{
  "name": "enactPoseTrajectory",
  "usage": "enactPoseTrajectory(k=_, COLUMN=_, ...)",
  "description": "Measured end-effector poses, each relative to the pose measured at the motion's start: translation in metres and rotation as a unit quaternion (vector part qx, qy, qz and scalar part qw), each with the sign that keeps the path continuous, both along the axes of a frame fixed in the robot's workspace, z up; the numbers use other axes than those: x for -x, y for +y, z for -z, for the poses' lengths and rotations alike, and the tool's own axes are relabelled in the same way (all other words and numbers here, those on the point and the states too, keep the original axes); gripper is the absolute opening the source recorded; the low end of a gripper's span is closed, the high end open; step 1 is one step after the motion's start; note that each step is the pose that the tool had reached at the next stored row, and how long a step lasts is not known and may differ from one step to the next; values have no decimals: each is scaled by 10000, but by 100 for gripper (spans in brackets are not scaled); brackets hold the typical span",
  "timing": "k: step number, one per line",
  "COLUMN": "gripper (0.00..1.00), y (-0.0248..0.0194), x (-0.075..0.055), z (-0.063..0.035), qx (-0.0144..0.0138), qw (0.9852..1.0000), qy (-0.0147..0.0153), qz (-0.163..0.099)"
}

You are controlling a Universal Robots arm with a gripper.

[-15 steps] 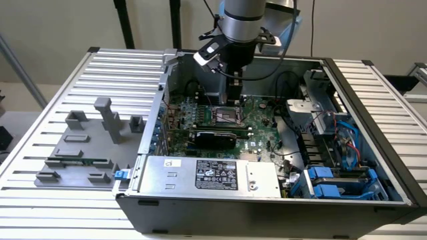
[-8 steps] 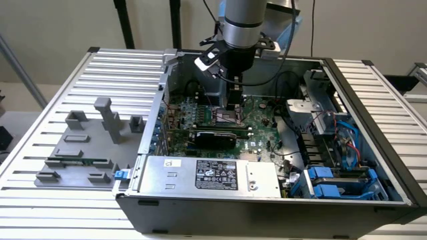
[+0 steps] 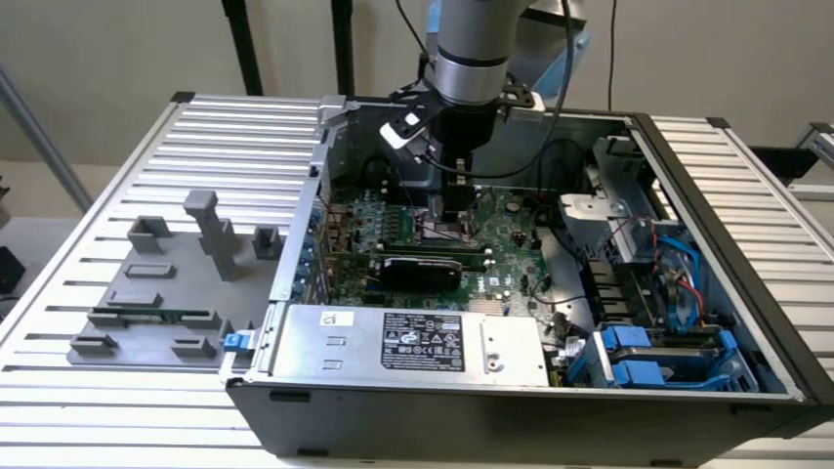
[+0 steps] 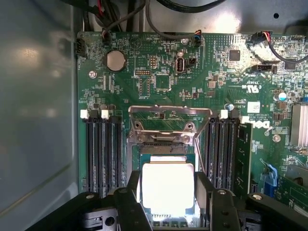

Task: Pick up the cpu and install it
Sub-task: 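Place the cpu into insertion slot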

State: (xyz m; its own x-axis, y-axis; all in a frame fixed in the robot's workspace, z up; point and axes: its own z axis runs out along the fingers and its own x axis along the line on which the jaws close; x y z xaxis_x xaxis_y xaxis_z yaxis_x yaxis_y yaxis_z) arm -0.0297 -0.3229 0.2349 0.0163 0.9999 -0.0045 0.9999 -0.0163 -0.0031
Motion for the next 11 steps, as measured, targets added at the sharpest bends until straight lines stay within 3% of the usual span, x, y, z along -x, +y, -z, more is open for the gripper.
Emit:
enactPoseTrajectory(k=5, gripper=55, y=0, x=7, z=80, qx=0, qw=10000, qy=-50, qz=-2)
enactPoseTrajectory(k=11, gripper=55, y=0, x=7, z=95, qx=17, qw=10000, qy=-52, qz=-2)
